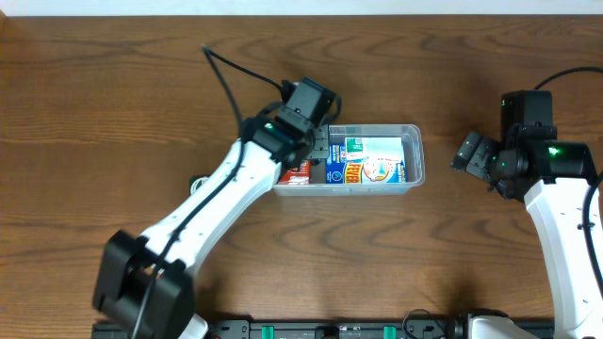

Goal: Pack container
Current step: 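Carry the dark bottle over the container and lower it in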

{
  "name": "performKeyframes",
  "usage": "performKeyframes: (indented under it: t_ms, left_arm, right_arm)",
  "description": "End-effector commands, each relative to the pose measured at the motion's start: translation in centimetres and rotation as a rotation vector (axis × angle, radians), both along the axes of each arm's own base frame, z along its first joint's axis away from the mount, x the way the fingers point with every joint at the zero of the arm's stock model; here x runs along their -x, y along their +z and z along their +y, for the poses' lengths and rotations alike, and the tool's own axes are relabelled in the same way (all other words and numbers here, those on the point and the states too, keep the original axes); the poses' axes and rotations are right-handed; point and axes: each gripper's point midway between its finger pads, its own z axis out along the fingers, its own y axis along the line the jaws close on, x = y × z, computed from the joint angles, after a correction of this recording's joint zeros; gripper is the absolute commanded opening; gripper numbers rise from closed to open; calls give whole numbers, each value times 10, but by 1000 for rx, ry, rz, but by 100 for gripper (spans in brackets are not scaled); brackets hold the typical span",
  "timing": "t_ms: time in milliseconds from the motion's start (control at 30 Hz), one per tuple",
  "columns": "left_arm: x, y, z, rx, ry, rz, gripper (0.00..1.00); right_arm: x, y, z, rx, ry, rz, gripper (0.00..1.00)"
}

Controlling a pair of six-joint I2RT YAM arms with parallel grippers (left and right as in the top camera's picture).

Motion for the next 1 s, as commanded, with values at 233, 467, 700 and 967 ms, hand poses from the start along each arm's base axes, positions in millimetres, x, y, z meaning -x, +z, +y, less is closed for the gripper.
performKeyframes:
  t_ms: [233, 467, 700, 967]
  left_arm:
    - [-13, -22, 4, -11, 149, 12, 19]
    - [-16, -17, -5, 27, 160, -4, 18]
    - [-17, 1, -10, 42, 129, -42, 13]
    - [-13, 24, -7, 58, 111, -85, 11]
  right_arm:
    - [0, 0, -2, -1, -17, 0, 99]
    - [0, 0, -2, -1, -17, 0, 99]
    - [0, 0, -2, -1, -17, 0, 99]
    - [0, 0, -2, -1, -17, 0, 99]
